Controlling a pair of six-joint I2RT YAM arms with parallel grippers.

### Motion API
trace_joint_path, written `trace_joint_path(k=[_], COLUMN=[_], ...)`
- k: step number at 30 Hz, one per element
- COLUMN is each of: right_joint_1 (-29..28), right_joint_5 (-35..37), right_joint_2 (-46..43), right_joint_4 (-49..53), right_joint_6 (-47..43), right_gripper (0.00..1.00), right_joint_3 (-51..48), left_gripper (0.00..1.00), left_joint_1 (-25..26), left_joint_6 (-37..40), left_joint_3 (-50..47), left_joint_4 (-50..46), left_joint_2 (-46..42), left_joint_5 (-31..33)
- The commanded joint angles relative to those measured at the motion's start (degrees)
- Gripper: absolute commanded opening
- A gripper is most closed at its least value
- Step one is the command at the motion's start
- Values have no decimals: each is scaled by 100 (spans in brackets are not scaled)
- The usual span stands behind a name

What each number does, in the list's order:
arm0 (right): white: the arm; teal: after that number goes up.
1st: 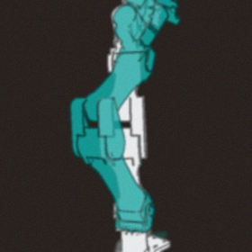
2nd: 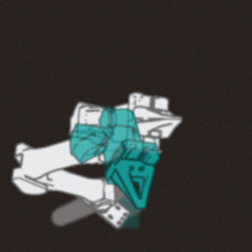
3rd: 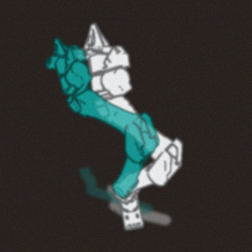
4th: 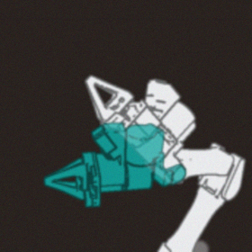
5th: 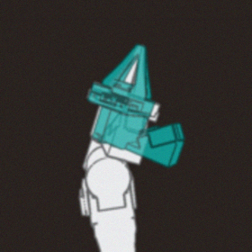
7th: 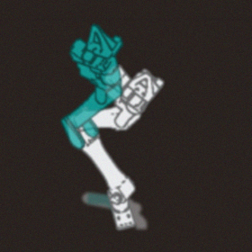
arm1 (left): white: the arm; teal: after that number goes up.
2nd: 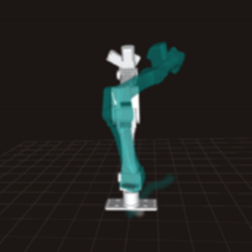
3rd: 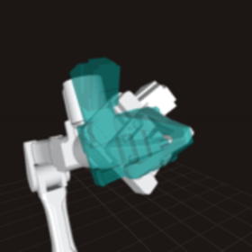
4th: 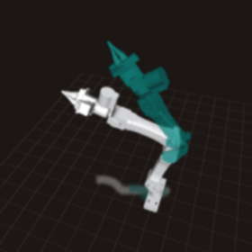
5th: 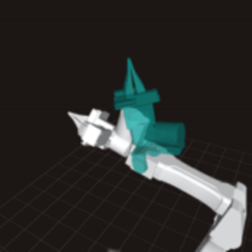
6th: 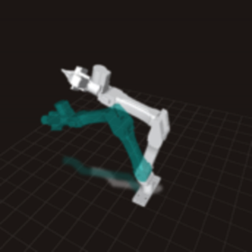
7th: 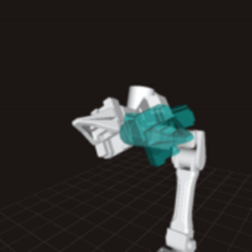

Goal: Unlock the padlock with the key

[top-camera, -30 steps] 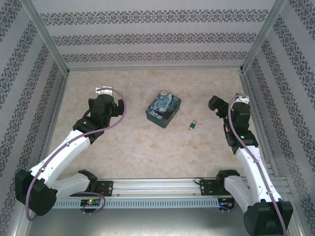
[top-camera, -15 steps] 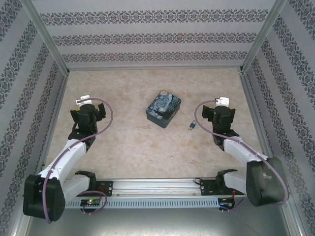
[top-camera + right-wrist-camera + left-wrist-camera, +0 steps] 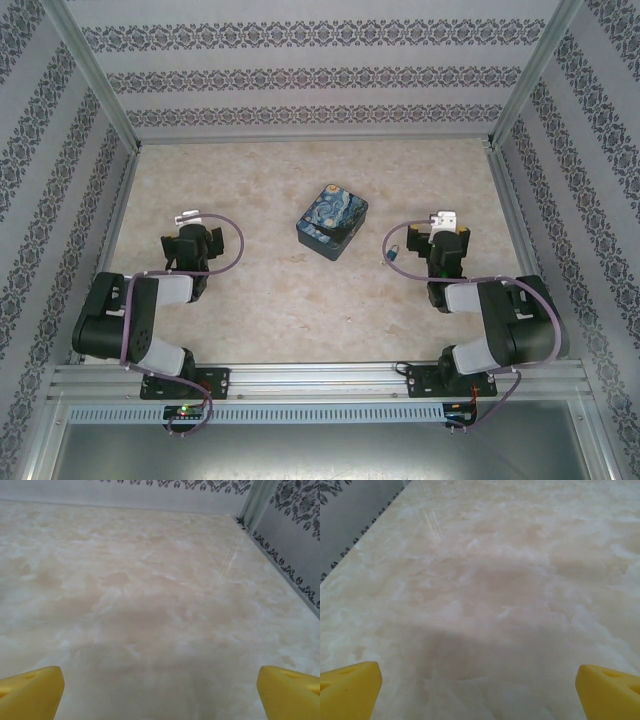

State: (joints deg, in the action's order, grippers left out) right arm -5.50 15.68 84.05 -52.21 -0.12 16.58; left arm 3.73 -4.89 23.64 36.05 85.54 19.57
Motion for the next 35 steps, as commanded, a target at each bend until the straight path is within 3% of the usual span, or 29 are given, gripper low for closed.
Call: trace_joint_path(k=[1, 4, 8, 10, 12, 35], right_joint_1=[119, 287, 354, 363, 365, 389], right_joint_5=[-308, -639, -717, -699, -714, -1015], right_joint_2=[464, 231, 239, 285, 249, 242], right_joint_4=[-1034, 81, 62, -94, -3, 8], right_joint_6=[116, 237, 286, 309, 309, 210], right_gripper=[98, 98, 98, 98, 98, 98], right_joint_3=[109, 509, 513, 485, 496, 503], left_gripper=[100, 100, 100, 100, 100, 99], left_joint_1=[-65, -99, -196, -300, -418, -425], left_joint_6=[259, 312, 465, 550, 454, 462], left_joint_3=[293, 302, 146, -39, 83, 71], left_joint_4=[484, 505, 774, 1376, 965, 1052], left_joint_2=[183, 189, 216, 445, 362, 420], left_joint_5=[-548, -792, -1508, -2046, -2179, -2169])
